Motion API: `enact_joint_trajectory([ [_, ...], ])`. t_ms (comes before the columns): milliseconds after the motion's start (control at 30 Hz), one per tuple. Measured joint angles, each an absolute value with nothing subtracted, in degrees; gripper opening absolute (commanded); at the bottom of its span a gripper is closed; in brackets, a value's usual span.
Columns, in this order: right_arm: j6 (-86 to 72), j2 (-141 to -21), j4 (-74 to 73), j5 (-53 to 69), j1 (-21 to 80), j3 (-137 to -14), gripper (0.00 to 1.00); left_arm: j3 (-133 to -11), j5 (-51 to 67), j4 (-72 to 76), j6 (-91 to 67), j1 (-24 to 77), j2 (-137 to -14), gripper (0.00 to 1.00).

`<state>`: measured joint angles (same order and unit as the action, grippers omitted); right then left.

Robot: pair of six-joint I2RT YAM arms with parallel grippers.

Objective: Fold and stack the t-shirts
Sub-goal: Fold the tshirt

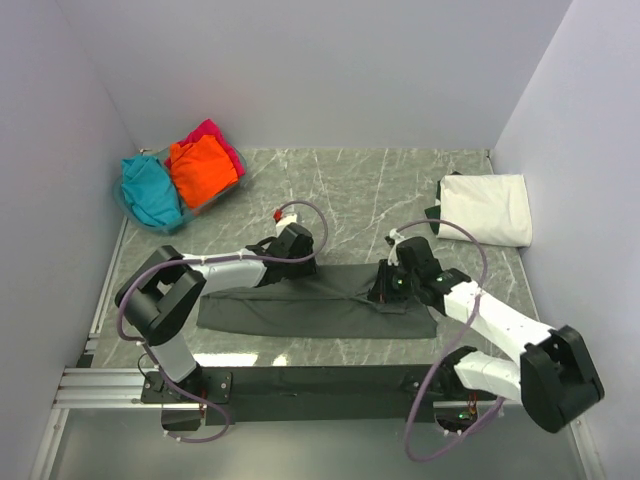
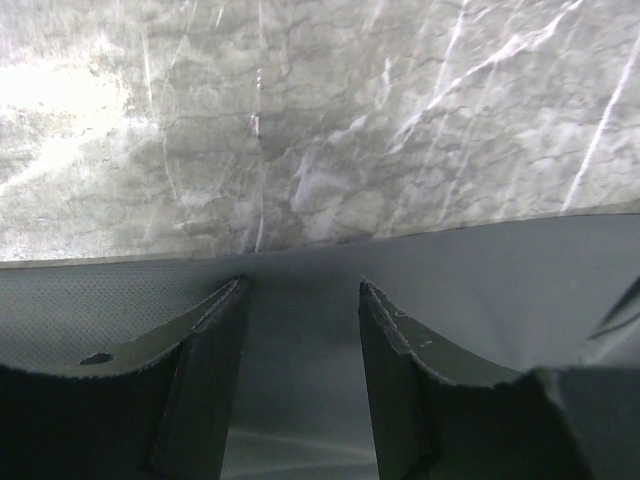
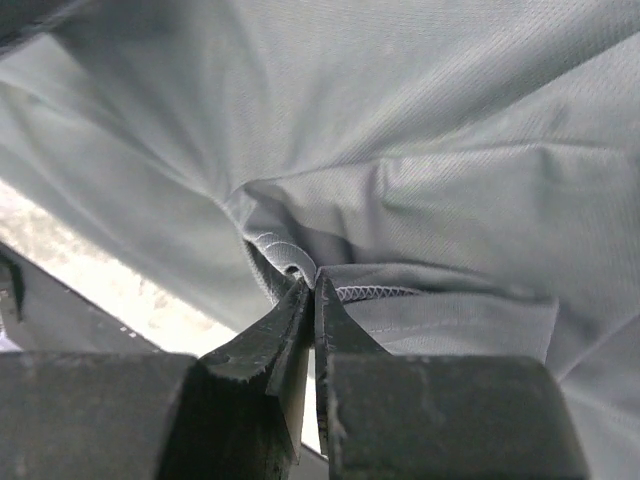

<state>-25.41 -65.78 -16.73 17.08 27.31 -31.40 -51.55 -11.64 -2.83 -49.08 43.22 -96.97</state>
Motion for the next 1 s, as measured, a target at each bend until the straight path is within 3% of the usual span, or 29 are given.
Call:
enact_joint_trajectory([
  [700,-33.3,-45.6,-27.9,14.5,31.4,-26.6,0.36,-50.7,-11.6,-1.1,-49.0,43.3,-97.6,0.54],
  [1000,-34.0,-53.5,-24.2,14.5,31.7,-27.2,0.39,-50.7,-11.6,-1.0,-49.0,43.4,-97.6,0.54],
])
